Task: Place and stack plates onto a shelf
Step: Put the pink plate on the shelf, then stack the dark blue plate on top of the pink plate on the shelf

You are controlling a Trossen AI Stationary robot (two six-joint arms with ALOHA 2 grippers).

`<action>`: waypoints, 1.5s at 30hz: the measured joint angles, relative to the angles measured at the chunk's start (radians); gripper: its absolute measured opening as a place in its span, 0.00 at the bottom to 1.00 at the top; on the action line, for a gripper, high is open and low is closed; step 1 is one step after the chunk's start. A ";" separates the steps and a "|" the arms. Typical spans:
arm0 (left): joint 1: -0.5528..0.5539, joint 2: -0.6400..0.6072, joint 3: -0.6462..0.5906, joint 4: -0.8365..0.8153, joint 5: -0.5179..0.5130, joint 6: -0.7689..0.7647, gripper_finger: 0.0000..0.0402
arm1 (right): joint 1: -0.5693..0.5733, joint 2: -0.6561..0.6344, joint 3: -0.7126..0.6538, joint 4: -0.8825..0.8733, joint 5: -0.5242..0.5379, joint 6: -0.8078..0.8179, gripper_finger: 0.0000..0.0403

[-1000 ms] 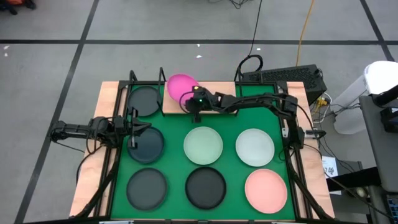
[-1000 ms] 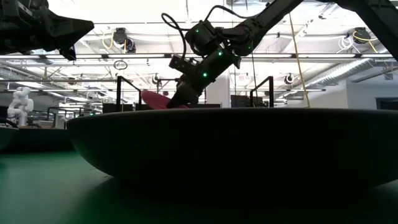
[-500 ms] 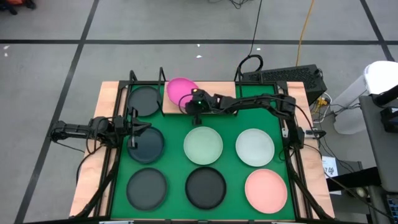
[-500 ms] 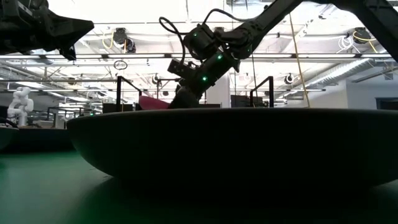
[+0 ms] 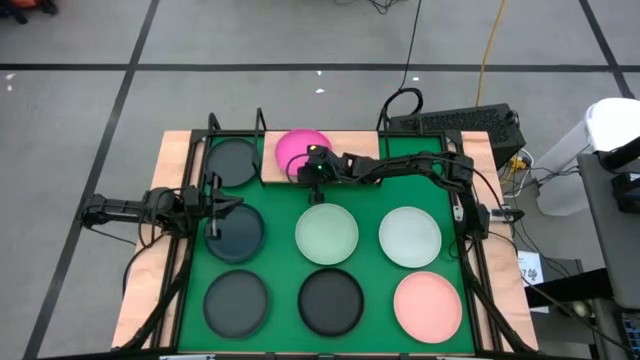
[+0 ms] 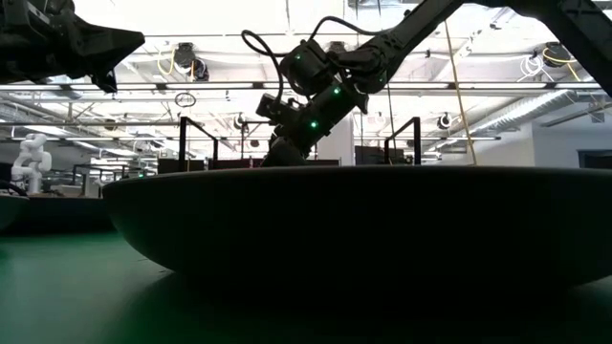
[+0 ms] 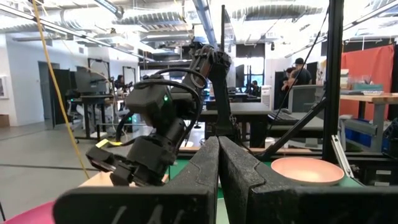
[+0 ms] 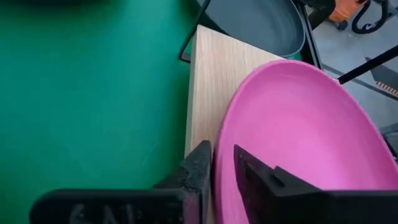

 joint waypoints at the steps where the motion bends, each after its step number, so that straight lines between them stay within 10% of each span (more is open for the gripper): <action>1: 0.000 0.000 0.000 0.000 0.000 0.000 0.04 | 0.002 0.000 0.000 0.003 0.000 0.001 0.15; 18: 0.000 0.000 0.000 0.000 0.000 0.000 0.04 | 0.069 -0.209 -0.021 -0.083 0.007 0.040 0.17; 33: 0.000 0.000 0.000 0.000 0.000 0.000 0.04 | 0.215 -0.993 -0.799 0.320 0.004 0.227 0.17; 45: 0.000 0.000 0.000 0.000 0.000 -0.001 0.04 | 0.244 -1.258 -1.032 0.470 0.034 0.274 0.17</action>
